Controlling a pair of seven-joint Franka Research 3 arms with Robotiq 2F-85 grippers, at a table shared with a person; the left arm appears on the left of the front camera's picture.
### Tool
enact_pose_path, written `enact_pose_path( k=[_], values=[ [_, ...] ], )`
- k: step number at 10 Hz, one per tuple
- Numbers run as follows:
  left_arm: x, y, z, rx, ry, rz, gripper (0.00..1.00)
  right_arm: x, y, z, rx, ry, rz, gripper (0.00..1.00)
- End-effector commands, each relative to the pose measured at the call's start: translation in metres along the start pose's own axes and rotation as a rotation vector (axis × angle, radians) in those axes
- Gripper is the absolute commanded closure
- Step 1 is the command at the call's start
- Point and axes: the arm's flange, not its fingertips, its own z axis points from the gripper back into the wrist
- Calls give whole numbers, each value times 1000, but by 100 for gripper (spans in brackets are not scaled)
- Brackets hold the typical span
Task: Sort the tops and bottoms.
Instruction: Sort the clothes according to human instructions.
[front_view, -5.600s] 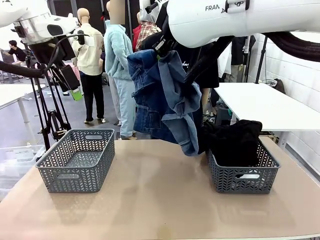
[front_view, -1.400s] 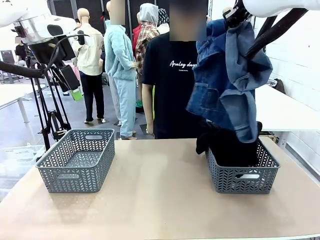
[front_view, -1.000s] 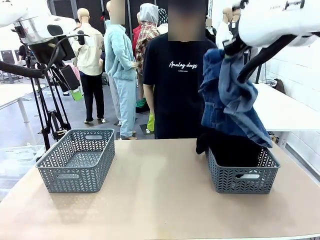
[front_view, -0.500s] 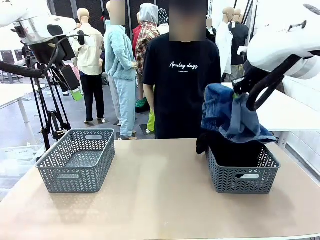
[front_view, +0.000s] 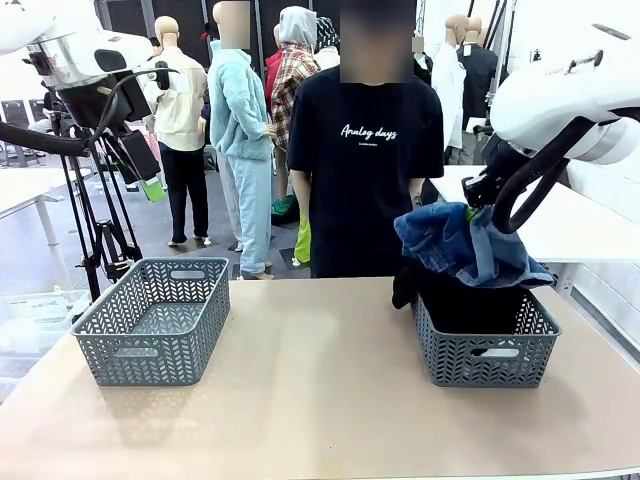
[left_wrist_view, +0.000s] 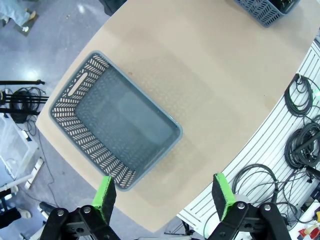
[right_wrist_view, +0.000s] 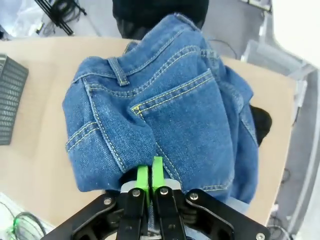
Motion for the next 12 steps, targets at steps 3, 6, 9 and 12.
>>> enact_pose_path(
  k=[3, 6, 9, 12],
  values=[
    [0, 0, 3, -5, 7, -2, 0, 3, -10, -15, -45, 141, -24, 100],
    [0, 0, 3, -5, 7, -2, 0, -13, -37, -72, 26, 323, -68, 100],
    [0, 0, 3, -5, 7, -2, 0, -28, -38, -130, 82, 423, -60, 100],
    [0, 0, 3, -5, 7, -2, 0, -42, -23, -174, 55, 591, -9, 100]
  ],
)
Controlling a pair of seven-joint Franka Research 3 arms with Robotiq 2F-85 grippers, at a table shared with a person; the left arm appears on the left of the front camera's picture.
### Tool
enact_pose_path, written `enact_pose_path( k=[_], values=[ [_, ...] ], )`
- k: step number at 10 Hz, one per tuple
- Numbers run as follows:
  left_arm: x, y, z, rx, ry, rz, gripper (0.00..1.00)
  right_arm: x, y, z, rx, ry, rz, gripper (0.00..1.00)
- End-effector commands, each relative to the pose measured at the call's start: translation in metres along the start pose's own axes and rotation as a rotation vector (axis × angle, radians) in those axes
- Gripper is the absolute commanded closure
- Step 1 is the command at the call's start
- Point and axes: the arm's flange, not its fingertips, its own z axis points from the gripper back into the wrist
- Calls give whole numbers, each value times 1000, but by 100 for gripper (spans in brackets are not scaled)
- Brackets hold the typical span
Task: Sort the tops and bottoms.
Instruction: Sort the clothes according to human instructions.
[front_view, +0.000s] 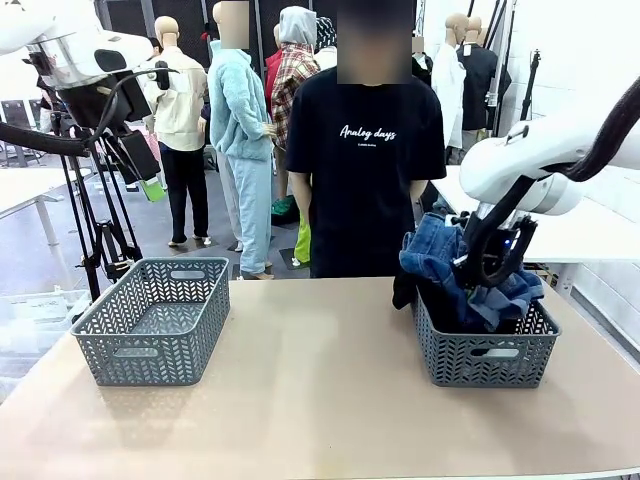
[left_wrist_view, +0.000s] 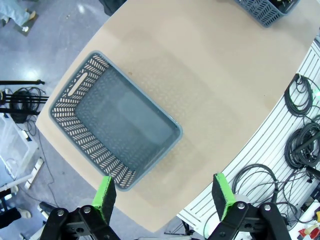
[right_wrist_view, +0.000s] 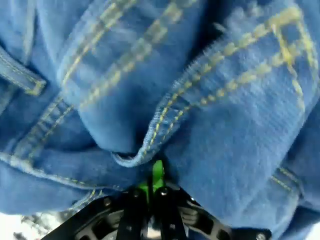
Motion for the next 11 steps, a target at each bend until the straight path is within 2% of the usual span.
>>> enact_pose_path(
  k=[1, 6, 7, 11],
  values=[
    [-1, 0, 3, -5, 7, -2, 0, 8, 2, -17, -16, 99, 23, 100],
    [-1, 0, 3, -5, 7, -2, 0, 0, 6, 5, -1, 26, 13, 100],
    [-1, 0, 3, -5, 7, -2, 0, -4, 7, 15, 11, -9, 9, 89],
    [-1, 0, 3, -5, 7, -2, 0, -22, 14, 49, -11, -105, -5, 15]
  ],
)
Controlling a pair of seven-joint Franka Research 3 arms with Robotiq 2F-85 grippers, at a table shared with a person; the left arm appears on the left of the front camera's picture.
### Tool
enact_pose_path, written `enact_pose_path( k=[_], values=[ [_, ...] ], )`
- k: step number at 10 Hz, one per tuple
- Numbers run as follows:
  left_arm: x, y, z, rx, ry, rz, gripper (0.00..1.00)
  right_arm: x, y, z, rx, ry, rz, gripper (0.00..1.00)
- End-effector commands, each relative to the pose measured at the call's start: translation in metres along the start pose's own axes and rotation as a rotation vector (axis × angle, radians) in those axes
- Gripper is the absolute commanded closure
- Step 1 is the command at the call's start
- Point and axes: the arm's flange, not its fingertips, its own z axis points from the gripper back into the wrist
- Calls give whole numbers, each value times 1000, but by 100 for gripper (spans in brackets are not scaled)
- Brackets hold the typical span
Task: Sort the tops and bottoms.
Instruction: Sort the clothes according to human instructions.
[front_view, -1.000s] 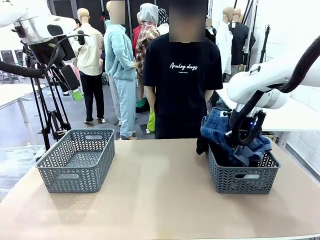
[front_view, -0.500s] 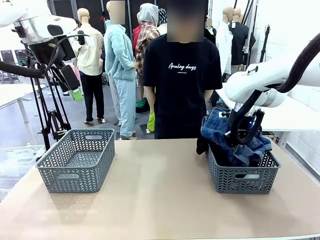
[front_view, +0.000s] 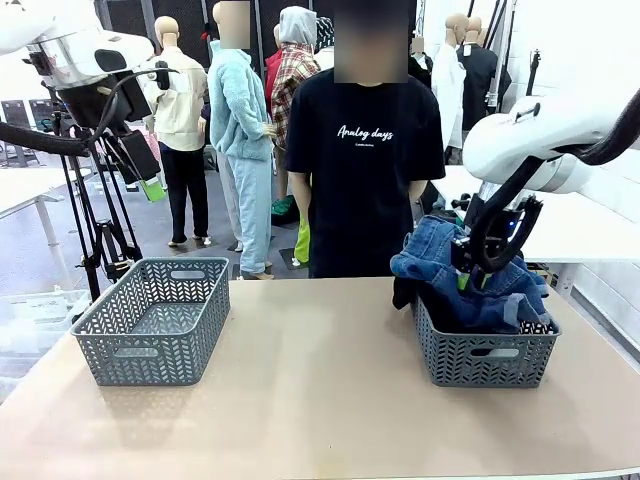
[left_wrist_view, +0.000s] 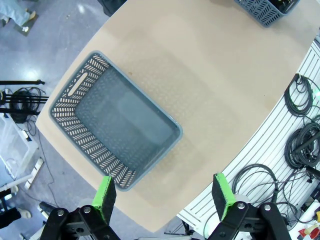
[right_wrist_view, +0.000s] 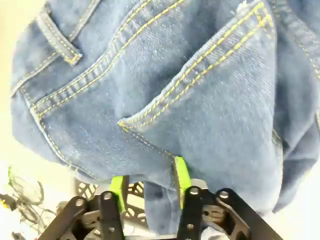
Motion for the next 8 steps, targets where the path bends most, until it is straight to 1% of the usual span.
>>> enact_pose_path(
  k=[1, 3, 4, 6, 7, 8],
  values=[
    [0, 0, 3, -5, 7, -2, 0, -10, -2, 3, 9, -62, -36, 0],
    [0, 0, 3, -5, 7, -2, 0, -16, -7, 20, 21, -130, -57, 0],
    [0, 0, 3, -5, 7, -2, 0, -18, -8, 25, 19, -146, -60, 0],
    [0, 0, 3, -5, 7, -2, 0, -18, -6, 29, 12, -156, -60, 0],
    [0, 0, 3, -5, 7, -2, 0, -17, -7, 28, 10, -151, -72, 0],
    [0, 0, 3, -5, 7, -2, 0, -8, -10, 18, 10, -142, -110, 0]
  ],
)
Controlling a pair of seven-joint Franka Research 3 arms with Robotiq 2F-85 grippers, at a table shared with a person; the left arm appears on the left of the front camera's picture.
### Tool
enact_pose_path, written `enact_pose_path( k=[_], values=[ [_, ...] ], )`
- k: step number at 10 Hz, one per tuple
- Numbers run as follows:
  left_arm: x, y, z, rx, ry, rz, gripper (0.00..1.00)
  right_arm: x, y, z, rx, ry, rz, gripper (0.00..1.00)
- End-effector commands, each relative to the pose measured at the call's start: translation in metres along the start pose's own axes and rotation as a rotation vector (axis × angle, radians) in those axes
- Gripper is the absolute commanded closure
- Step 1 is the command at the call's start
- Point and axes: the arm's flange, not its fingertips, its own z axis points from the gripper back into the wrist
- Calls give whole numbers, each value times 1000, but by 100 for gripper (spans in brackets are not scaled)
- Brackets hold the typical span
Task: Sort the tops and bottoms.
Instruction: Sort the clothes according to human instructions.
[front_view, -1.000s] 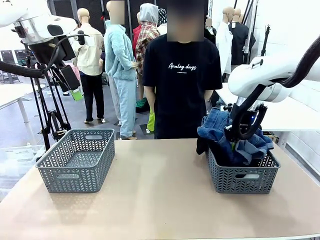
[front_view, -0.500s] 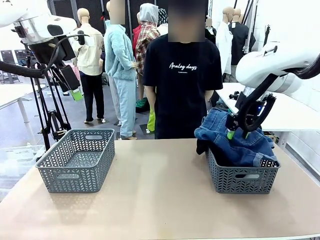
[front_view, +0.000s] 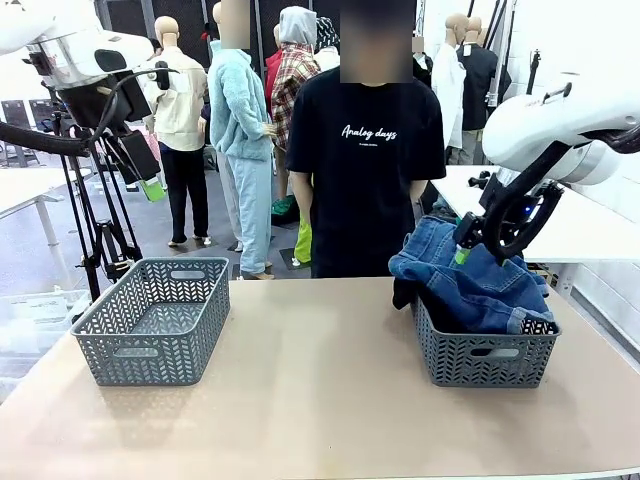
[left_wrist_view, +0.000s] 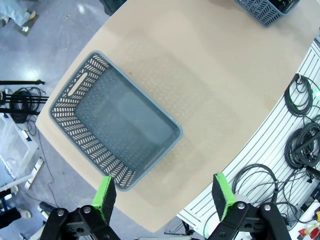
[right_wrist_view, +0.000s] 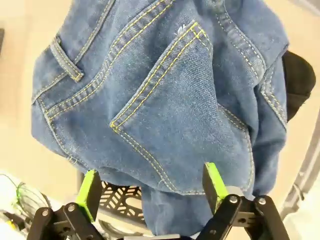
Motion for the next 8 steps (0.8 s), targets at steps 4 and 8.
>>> enact_pose_path(
  k=[4, 8],
  values=[
    [0, 0, 3, -5, 7, -2, 0, 0, 1, 5, 0, -3, 15, 0],
    [0, 0, 3, -5, 7, -2, 0, 0, 1, 5, 0, -3, 15, 0]
  ],
)
